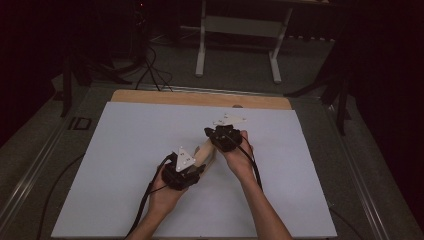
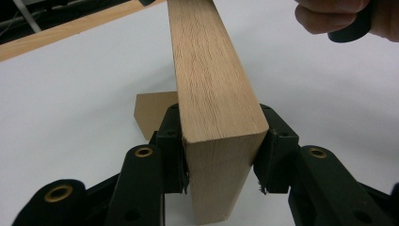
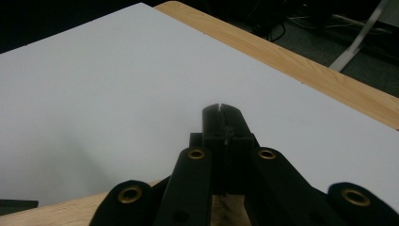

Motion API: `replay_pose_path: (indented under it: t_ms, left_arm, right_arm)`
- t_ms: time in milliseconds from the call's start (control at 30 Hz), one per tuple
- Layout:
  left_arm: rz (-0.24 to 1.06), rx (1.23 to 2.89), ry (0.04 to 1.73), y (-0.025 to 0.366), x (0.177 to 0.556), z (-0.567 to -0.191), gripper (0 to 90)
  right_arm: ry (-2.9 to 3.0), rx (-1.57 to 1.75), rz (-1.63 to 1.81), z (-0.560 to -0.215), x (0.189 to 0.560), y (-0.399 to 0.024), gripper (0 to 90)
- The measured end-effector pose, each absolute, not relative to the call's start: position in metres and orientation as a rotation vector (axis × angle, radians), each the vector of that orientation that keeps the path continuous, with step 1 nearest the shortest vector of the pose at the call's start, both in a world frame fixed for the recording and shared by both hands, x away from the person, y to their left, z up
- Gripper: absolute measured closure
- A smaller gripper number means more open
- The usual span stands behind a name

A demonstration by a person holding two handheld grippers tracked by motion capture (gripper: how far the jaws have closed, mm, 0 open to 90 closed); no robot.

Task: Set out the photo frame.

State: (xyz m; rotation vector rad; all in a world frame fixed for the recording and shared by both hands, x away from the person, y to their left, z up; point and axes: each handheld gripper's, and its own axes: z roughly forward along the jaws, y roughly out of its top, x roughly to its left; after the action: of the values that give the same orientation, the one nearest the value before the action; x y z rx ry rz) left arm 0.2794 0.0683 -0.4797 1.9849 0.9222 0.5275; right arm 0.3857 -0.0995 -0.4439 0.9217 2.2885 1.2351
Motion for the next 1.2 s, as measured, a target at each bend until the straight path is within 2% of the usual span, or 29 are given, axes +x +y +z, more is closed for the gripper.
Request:
replay_pose_path:
  t_ms: [1200]
  left_arm:
    - [0.579, 1.962, 1.01, 0.084, 0.289, -0.481, 50.3]
  right_arm:
    - [2.324, 0.907, 1.155, -0.439, 0.373, -0.115, 89.9]
